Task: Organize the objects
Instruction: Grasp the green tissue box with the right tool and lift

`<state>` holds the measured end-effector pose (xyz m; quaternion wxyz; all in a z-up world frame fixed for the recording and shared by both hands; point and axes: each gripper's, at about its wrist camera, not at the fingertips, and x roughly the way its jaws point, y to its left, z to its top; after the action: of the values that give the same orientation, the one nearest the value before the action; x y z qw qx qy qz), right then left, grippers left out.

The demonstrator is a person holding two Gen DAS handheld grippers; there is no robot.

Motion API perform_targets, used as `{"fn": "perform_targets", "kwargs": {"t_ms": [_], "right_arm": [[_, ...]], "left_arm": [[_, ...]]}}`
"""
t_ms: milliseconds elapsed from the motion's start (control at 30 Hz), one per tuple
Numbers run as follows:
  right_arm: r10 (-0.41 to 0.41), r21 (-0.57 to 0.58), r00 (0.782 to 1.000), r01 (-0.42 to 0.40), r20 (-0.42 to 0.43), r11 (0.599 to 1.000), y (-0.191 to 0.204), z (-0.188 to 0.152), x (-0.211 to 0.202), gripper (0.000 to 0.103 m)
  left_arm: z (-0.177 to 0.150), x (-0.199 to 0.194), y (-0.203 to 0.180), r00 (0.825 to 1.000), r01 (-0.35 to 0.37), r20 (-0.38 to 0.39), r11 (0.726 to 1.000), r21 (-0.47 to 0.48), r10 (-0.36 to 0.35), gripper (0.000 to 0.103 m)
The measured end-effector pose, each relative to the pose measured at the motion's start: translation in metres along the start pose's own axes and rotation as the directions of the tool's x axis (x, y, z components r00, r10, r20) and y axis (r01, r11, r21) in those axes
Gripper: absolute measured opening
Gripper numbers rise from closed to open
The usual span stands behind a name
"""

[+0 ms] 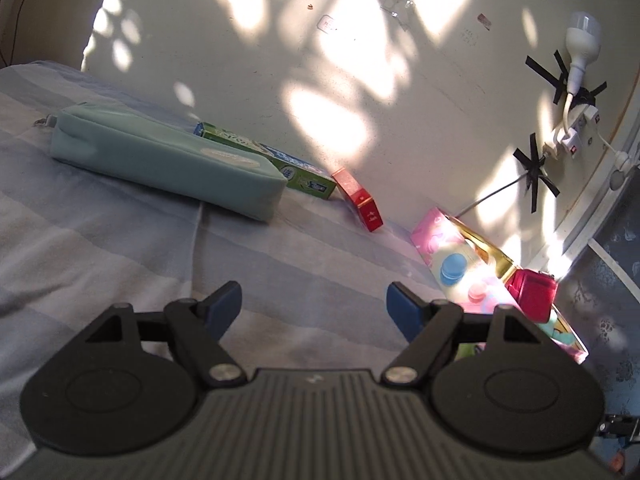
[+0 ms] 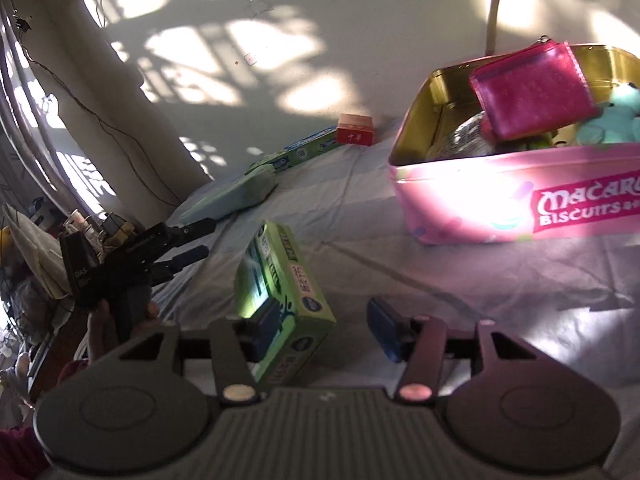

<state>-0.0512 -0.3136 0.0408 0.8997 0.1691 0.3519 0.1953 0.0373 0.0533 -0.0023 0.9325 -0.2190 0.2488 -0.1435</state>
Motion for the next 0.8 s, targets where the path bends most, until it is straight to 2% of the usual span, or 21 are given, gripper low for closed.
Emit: {"fn": "perform_targets", "kwargs": {"t_ms": [67, 133, 267, 367, 500, 567, 600, 633, 667, 733, 800], "right_arm": [[-0.068, 0.0, 0.995, 0.068, 0.073, 0.998, -0.006, -0.013, -0.018, 0.064], [-0.067, -0.01, 0.993, 0.068, 0.1, 0.998, -0.006, -0.025, -0.028, 0.065], [-0.083, -0.143, 0.992, 0.096, 0.097, 0.985, 0.019, -0.046, -0.02, 0.081], [-0.103, -0.282, 0.991, 0.123, 0.086, 0.951, 0.049, -0.06, -0.002, 0.086], [-0.109, -0.323, 0.993, 0.117, 0.044, 0.939, 0.064, -0.062, 0.021, 0.086], [-0.13, -0.336, 0.991, 0.134, 0.036, 0.932, 0.066, -0.06, 0.035, 0.082], [-0.139, -0.343, 0.99, 0.142, 0.033, 0.929, 0.065, -0.059, 0.041, 0.079], [-0.143, -0.342, 0.989, 0.145, 0.029, 0.929, 0.065, -0.058, 0.046, 0.072], [-0.145, -0.343, 0.988, 0.155, 0.053, 0.927, 0.065, -0.058, 0.047, 0.067], [-0.155, -0.326, 0.985, 0.17, 0.073, 0.93, 0.064, -0.054, 0.046, 0.054], [-0.157, -0.304, 0.98, 0.189, 0.124, 0.934, 0.06, -0.049, 0.036, 0.051]], "left_arm": [[-0.005, 0.0, -0.018, 0.999, 0.042, -0.021, 0.997, 0.067, -0.041, 0.081], [-0.01, 0.001, -0.037, 0.997, 0.072, -0.046, 0.988, 0.139, -0.067, 0.081], [-0.02, 0.012, -0.072, 0.99, 0.111, -0.113, 0.955, 0.274, -0.083, 0.081], [-0.025, 0.028, -0.085, 0.982, 0.127, -0.17, 0.947, 0.294, -0.079, 0.088], [-0.034, 0.032, -0.09, 0.975, 0.145, -0.207, 0.945, 0.293, -0.086, 0.089], [-0.042, 0.033, -0.09, 0.969, 0.142, -0.237, 0.943, 0.299, -0.071, 0.086], [-0.045, 0.033, -0.089, 0.965, 0.155, -0.247, 0.944, 0.29, -0.083, 0.085], [-0.047, 0.032, -0.088, 0.96, 0.18, -0.255, 0.946, 0.268, -0.11, 0.08], [-0.047, 0.03, -0.09, 0.958, 0.185, -0.261, 0.948, 0.258, -0.116, 0.079], [-0.046, 0.023, -0.099, 0.964, 0.171, -0.245, 0.948, 0.268, -0.105, 0.075], [-0.042, 0.011, -0.112, 0.968, 0.191, -0.21, 0.94, 0.282, -0.134, 0.075]]}}
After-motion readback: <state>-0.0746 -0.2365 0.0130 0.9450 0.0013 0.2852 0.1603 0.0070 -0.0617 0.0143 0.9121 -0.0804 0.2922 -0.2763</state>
